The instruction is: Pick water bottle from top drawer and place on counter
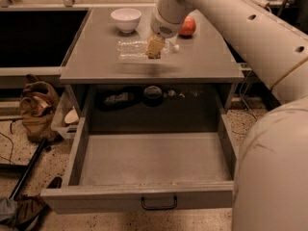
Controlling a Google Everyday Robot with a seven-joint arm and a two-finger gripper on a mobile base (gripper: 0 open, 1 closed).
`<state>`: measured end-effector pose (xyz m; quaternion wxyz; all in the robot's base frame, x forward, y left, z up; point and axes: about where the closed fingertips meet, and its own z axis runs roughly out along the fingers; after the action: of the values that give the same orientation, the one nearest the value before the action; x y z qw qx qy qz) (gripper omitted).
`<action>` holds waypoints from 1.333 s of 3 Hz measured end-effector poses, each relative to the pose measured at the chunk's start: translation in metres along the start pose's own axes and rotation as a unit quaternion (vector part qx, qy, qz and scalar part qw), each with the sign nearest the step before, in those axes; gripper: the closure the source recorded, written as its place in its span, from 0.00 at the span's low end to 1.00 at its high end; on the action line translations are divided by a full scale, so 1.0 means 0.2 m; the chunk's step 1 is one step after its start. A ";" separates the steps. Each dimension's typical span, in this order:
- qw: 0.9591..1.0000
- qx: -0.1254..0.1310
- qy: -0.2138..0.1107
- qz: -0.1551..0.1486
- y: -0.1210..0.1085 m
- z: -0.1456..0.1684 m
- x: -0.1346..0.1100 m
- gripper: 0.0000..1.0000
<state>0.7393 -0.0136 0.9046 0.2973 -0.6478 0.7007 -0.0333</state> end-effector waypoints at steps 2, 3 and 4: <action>0.996 -0.075 -0.038 0.006 0.06 0.20 -0.05 1.00; 0.996 -0.077 -0.040 0.007 0.06 0.21 -0.05 0.80; 0.996 -0.077 -0.040 0.007 0.06 0.21 -0.05 0.57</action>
Offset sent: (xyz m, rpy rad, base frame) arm 0.0104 0.0360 -0.0415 0.1234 0.1940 0.1327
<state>0.7470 0.0116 0.8688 0.2744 -0.6647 0.6932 0.0487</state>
